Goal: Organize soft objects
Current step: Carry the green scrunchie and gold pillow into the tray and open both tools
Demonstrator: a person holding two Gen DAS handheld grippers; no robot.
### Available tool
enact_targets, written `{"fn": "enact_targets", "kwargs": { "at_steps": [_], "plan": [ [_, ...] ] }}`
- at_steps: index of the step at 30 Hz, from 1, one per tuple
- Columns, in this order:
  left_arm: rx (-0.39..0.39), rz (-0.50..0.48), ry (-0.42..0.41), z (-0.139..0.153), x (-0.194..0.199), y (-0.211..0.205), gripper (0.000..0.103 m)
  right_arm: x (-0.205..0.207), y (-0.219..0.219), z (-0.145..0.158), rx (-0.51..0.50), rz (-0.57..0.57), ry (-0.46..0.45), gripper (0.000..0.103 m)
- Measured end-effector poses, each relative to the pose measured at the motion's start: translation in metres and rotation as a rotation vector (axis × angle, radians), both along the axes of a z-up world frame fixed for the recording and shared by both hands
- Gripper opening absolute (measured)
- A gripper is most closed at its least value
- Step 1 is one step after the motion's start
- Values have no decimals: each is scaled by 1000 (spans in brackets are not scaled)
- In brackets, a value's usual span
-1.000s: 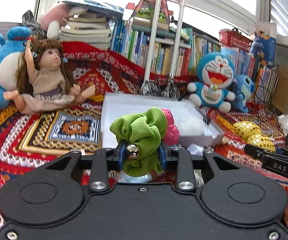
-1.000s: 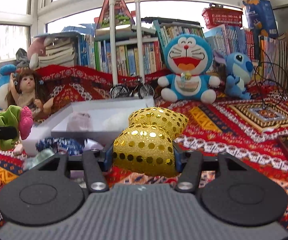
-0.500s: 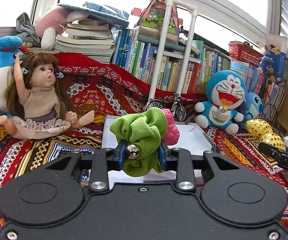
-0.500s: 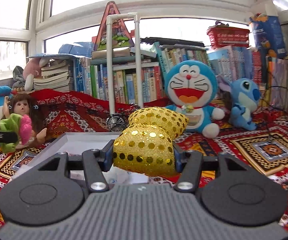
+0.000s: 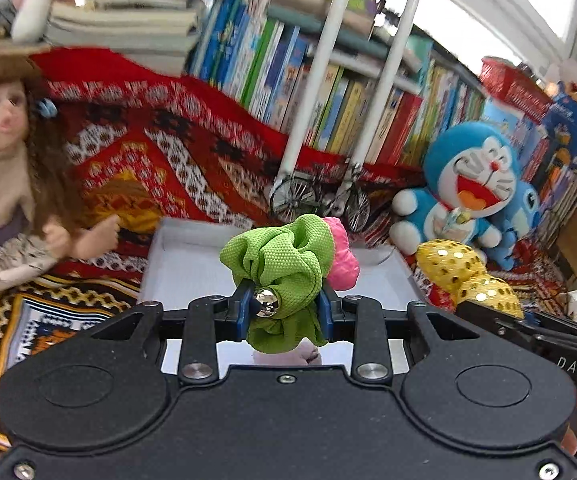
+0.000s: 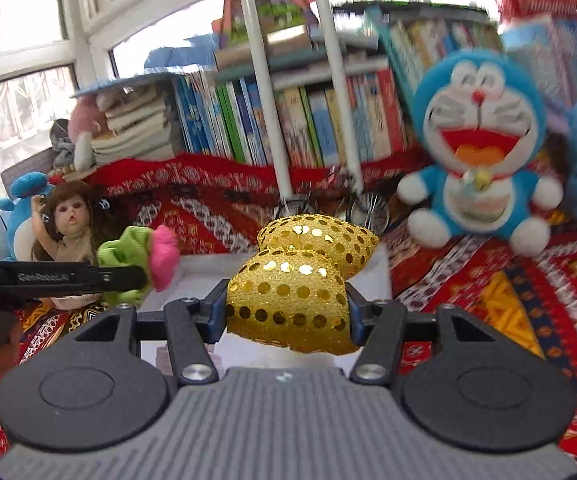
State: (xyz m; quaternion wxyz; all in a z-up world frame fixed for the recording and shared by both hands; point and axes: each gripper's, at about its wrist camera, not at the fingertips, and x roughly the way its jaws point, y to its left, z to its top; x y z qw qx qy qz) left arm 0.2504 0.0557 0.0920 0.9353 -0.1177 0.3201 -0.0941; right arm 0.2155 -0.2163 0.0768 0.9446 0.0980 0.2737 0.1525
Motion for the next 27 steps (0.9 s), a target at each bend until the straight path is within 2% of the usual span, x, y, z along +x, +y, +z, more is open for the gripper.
{"fn": "enact_targets", "kwargs": {
  "at_steps": [10, 20, 27],
  "plan": [
    [41, -8, 62, -31, 36, -23, 31, 32, 18, -32, -58, 13, 87, 60],
    [82, -23, 81, -50, 42, -33, 31, 34, 33, -50, -117, 32, 97, 61],
    [88, -32, 96, -58, 44, -38, 33, 35, 33, -53, -109, 28, 99, 62]
  ]
}}
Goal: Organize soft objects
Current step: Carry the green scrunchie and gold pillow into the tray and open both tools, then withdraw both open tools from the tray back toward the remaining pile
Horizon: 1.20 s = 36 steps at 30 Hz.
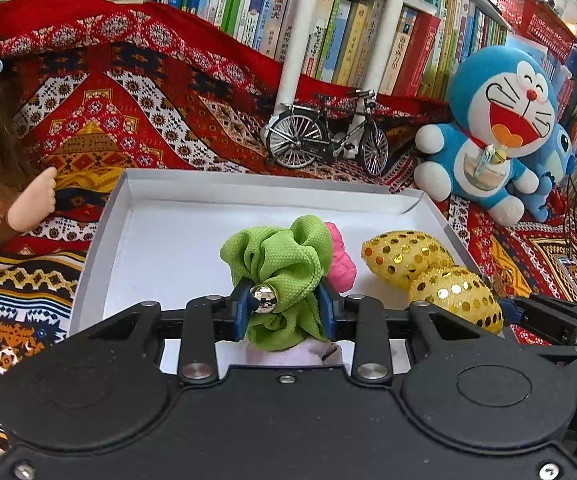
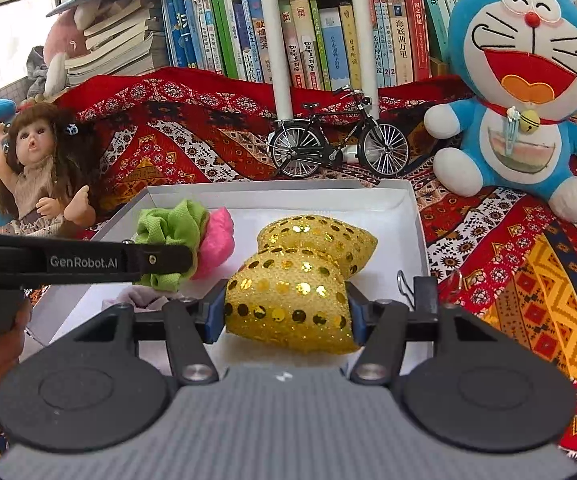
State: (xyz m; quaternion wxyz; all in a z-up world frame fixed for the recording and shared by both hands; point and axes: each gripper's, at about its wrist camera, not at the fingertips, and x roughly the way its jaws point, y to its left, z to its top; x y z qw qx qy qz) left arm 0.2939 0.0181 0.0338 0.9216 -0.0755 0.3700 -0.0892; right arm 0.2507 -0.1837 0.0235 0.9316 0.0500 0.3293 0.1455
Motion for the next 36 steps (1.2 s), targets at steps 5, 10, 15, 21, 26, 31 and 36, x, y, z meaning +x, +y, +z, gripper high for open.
{"fn": "enact_targets", "kwargs": {
  "at_steps": [5, 10, 15, 21, 26, 31, 36],
  "plan": [
    [4, -4, -4, -2, -2, -3, 34, -1, 0, 0, 8, -2, -5, 65],
    [14, -10, -12, 2, -10, -4, 42, -6, 0, 3, 18, -1, -25, 74],
    [28, -25, -49, 11, -24, -3, 55, -17, 0, 9, 25, 17, -49, 85],
    [24, -38, -98, 26, -46, 2, 73, -34, 2, 15, 0, 24, -78, 89],
    [24, -59, -142, 36, -73, 5, 78, -51, -1, 23, 9, 20, -105, 91],
    [10, -72, -171, 40, -104, 8, 79, -73, -2, 29, 13, 31, -132, 92],
    [29, -75, -212, 43, -135, 13, 80, -101, -1, 30, 15, 43, -159, 94]
  ]
}}
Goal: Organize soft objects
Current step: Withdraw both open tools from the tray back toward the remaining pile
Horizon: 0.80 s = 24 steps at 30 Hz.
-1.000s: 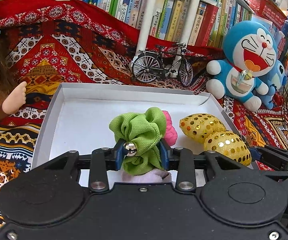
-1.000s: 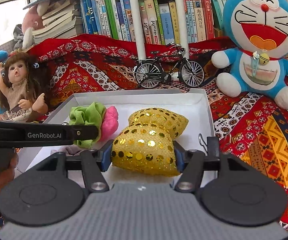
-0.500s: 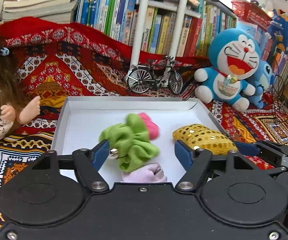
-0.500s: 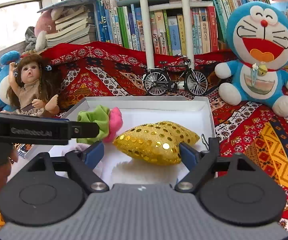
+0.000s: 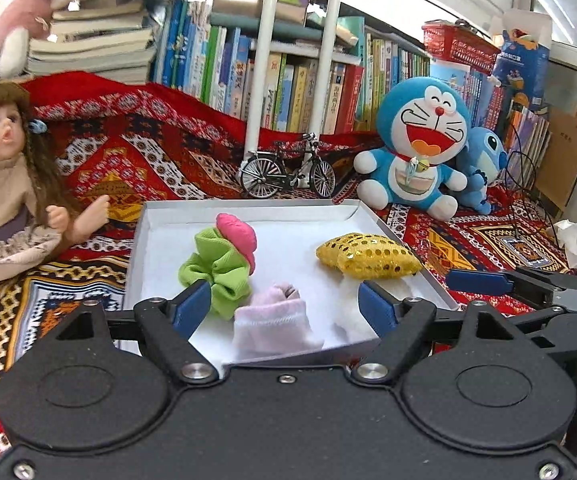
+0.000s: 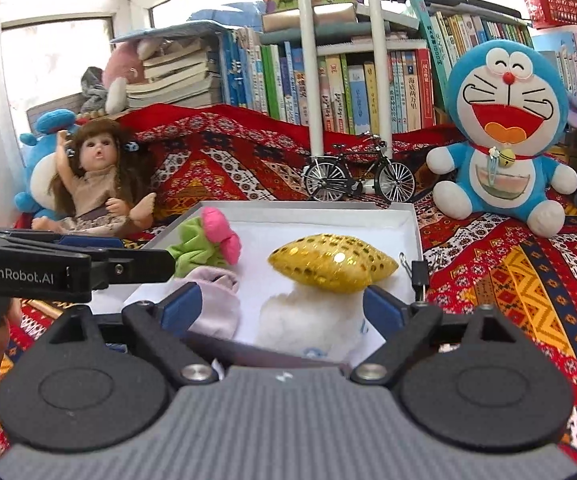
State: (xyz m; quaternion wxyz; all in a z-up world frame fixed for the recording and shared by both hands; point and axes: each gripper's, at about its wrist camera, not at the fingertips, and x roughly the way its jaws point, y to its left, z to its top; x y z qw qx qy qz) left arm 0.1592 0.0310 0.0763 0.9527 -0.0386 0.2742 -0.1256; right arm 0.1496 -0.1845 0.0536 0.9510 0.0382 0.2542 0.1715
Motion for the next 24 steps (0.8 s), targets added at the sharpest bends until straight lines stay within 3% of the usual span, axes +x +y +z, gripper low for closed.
{"fn": "enact_targets", "kwargs": {
  "at_steps": [9, 24],
  "plan": [
    [9, 26, -53, -4, -51, 15, 83, -45, 2, -1, 30, 18, -43, 96],
    [28, 77, -34, -41, -103, 18, 86, -104, 9, -24, 56, 40, -30, 102]
  ]
}}
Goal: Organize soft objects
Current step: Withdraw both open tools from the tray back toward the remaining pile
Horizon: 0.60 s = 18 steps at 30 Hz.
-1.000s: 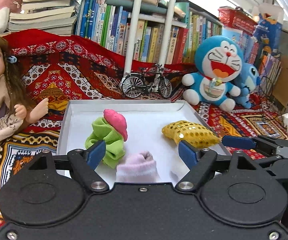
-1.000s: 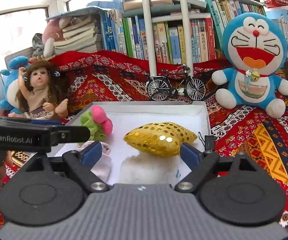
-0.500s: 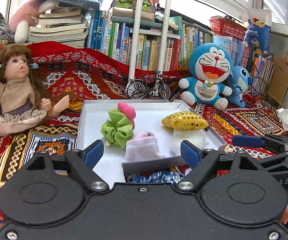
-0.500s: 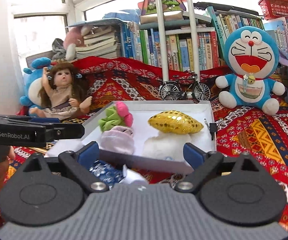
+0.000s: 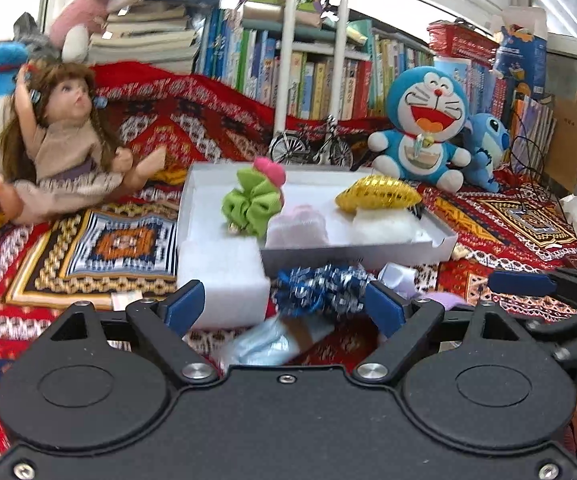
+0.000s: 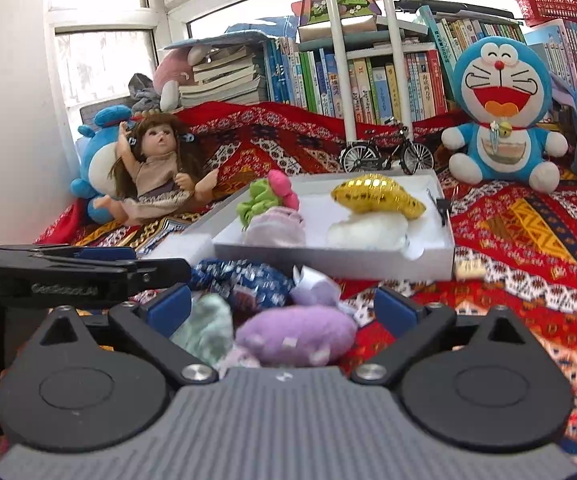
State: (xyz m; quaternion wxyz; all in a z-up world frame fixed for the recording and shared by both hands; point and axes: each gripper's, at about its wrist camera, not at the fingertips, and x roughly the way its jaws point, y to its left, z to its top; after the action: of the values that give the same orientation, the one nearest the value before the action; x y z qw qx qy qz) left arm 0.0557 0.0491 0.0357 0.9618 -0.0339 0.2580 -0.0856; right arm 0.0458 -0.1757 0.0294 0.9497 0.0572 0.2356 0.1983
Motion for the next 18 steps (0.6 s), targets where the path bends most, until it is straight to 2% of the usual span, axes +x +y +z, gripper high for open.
{"fn": "enact_targets", "kwargs": {
  "at_steps": [11, 18],
  "plan": [
    [-15, 55, 84, -29, 7, 10, 86, -21, 6, -16, 12, 5, 42, 103],
    [-6, 51, 95, -35, 13, 7, 86, -23, 14, -29, -6, 9, 78, 103]
  ]
}}
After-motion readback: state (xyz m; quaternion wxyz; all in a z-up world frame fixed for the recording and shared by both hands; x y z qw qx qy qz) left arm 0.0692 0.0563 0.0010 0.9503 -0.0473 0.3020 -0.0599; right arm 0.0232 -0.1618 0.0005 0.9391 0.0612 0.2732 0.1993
